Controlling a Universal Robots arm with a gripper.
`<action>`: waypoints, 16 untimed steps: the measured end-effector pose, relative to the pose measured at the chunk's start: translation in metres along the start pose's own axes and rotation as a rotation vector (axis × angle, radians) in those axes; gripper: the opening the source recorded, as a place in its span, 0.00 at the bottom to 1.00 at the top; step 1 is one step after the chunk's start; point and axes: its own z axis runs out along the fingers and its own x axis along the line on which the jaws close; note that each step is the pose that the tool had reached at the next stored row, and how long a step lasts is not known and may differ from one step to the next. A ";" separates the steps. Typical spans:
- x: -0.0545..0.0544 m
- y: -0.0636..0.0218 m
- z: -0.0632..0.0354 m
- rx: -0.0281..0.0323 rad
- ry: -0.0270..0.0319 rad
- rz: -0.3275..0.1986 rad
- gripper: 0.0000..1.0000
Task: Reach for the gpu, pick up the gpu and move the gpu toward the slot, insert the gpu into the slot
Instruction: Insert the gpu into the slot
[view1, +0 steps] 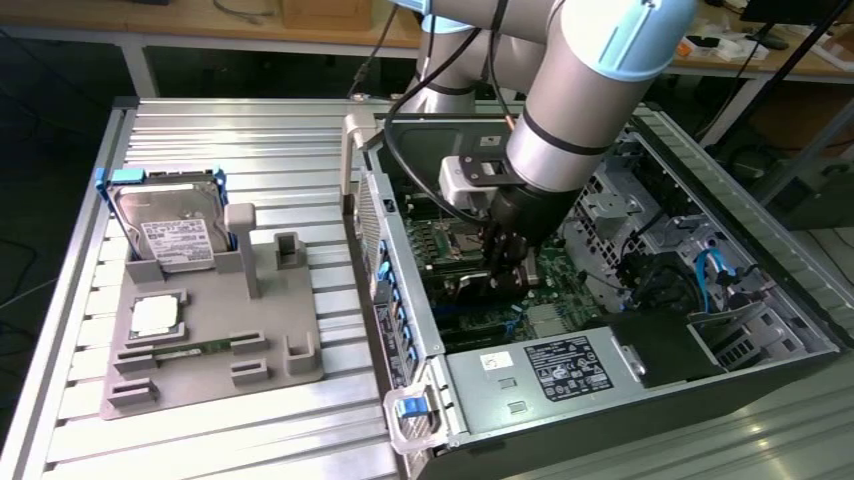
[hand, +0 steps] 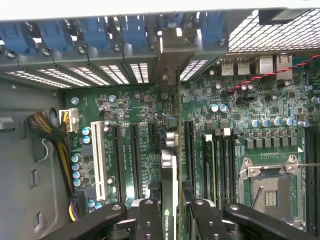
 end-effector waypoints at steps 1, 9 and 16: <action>0.000 0.0000 -0.0001 -0.0001 0.0005 0.000 0.27; -0.001 0.0001 -0.0001 -0.0003 0.0008 -0.011 0.27; -0.001 0.0001 -0.0001 -0.0006 0.0012 -0.024 0.27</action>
